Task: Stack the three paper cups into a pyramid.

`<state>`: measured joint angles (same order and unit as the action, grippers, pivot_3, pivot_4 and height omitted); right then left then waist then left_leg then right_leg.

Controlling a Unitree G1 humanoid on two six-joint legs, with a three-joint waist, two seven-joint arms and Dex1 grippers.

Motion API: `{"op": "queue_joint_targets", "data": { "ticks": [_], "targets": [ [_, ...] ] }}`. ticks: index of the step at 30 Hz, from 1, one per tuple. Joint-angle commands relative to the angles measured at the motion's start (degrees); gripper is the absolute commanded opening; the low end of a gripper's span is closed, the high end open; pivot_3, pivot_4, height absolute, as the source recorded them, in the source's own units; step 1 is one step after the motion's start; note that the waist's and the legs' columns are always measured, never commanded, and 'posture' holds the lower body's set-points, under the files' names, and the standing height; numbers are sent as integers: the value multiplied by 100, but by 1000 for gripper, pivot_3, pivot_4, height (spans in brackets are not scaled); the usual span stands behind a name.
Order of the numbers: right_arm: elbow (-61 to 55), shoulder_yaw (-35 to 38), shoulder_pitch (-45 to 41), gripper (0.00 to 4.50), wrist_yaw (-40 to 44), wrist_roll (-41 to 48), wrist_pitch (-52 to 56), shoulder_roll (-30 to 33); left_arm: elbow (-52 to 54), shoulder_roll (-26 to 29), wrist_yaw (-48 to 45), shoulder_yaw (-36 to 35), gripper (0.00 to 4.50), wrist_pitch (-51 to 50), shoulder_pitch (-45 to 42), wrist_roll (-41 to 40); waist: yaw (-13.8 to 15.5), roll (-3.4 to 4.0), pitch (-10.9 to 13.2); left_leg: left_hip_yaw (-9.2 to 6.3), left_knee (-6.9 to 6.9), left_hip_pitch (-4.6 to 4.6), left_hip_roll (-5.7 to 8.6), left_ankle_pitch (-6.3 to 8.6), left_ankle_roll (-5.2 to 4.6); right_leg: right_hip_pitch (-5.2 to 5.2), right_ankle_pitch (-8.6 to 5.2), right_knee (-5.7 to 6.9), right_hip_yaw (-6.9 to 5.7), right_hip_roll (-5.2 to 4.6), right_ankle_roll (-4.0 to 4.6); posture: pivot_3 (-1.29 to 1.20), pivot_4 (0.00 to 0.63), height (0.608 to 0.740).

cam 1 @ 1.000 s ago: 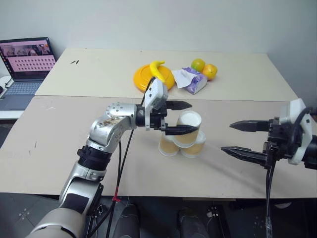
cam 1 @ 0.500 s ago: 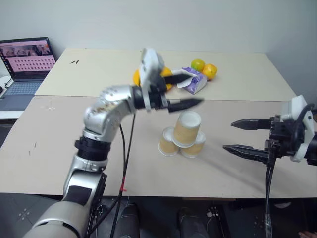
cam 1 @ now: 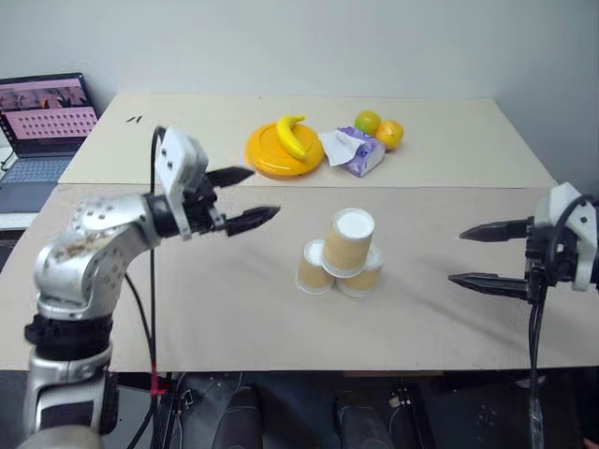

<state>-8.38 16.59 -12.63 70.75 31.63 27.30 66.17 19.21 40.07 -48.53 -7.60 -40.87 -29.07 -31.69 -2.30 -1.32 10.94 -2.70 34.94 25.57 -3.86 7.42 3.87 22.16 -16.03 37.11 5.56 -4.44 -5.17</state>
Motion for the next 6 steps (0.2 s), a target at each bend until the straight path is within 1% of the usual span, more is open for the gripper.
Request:
{"op": "queue_joint_targets", "data": {
  "ticks": [1, 6],
  "targets": [
    [481, -174, -513, 4500, -83, -219, -435, -273, 223, 83, 224, -65, 4411, 454, 295, 342, 6, 0, 0, 0, -2, 0, 0, 0, 0, 1, 0, 2, -1, 0, 1, 0, 150, 732],
    [996, -332, -945, 4500, -253, -466, -718, -628, 106, -94, 478, -47, 4411, 715, 501, 510, 18, 0, 0, -1, 0, 3, 1, 0, 1, 0, 1, 0, -1, 0, 1, 0, 150, 732]
  ]
}}
